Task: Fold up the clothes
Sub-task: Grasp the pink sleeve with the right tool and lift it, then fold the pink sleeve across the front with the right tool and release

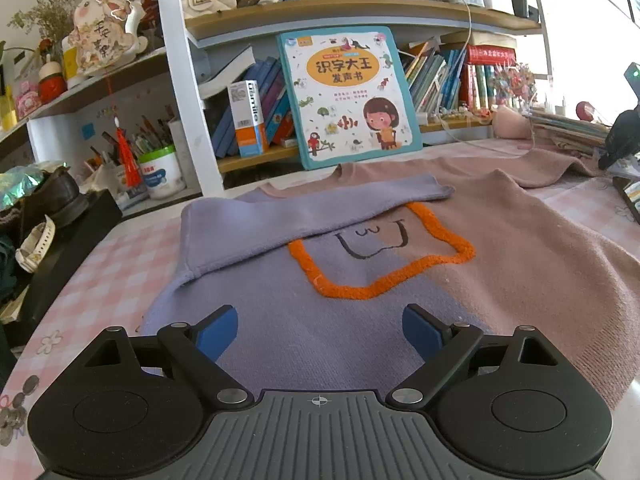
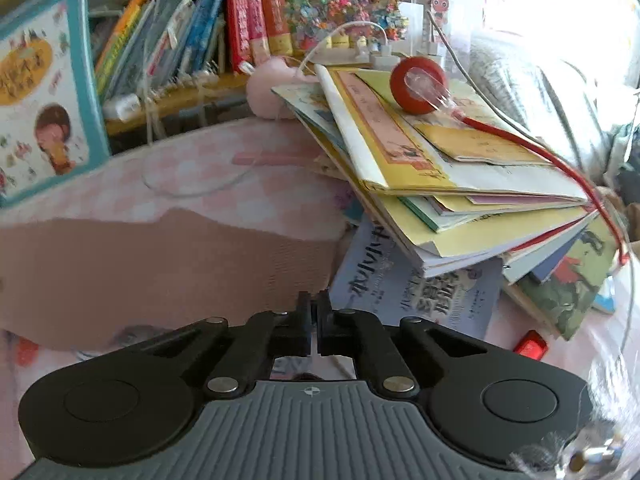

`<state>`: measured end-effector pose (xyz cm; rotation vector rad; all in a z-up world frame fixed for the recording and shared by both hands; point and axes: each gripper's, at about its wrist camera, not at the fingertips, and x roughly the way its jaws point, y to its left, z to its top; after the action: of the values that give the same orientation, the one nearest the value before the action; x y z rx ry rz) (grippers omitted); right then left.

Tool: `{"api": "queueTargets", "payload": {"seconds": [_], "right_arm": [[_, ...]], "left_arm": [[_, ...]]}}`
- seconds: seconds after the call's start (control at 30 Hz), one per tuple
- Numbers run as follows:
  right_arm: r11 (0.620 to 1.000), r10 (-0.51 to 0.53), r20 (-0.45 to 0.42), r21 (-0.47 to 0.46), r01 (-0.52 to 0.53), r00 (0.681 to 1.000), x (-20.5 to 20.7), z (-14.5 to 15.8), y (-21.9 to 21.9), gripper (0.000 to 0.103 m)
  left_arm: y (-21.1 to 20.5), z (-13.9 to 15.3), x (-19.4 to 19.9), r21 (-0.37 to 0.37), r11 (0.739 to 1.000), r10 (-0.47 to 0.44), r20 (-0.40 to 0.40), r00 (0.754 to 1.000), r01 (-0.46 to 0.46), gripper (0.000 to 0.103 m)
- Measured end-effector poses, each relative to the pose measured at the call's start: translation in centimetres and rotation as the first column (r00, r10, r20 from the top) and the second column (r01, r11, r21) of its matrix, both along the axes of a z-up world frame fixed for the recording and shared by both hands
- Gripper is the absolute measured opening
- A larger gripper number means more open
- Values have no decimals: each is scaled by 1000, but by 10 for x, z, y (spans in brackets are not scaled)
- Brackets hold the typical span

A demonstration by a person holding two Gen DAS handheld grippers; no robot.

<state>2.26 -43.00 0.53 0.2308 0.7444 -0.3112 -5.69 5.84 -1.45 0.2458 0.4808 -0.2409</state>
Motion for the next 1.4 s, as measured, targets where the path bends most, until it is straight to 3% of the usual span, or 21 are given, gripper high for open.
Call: {"api": "queueTargets", "payload": {"seconds": [0.13,0.27,0.53,0.67,0.9,1.03,1.2,1.4], "right_arm": [[997,74,129,24,-78,989,-8,37,18,2],[983,184,229,-24,-184,956,-8,77,51,1],[922,385,299,-78,-379,873,21,115,125,1],[866,496,329,-121,-485,804,37,134,178,1],[733,655,397,-129,-668,643,57,151,276,1],[676,704,403,-124,-727,586,66,149,324,1],[633,739,380,-109,-766,556,82,133,370,1],[631,741,329,-43,-774,586,100,105,394,1]], "left_arm": [[-1,0,0,7,1000,-3,-3,1000,3,92],[-3,0,0,18,1000,-4,2,1000,4,92],[-5,-1,0,33,999,-3,2,1000,3,92],[-6,-1,0,37,999,-5,0,1000,5,92],[-6,-1,0,38,999,-4,-2,1000,4,92],[-7,-1,0,46,999,-7,-2,1000,7,92],[-9,-1,0,61,998,-7,0,1000,7,92],[-11,-1,0,74,997,-7,3,1000,6,92]]}}
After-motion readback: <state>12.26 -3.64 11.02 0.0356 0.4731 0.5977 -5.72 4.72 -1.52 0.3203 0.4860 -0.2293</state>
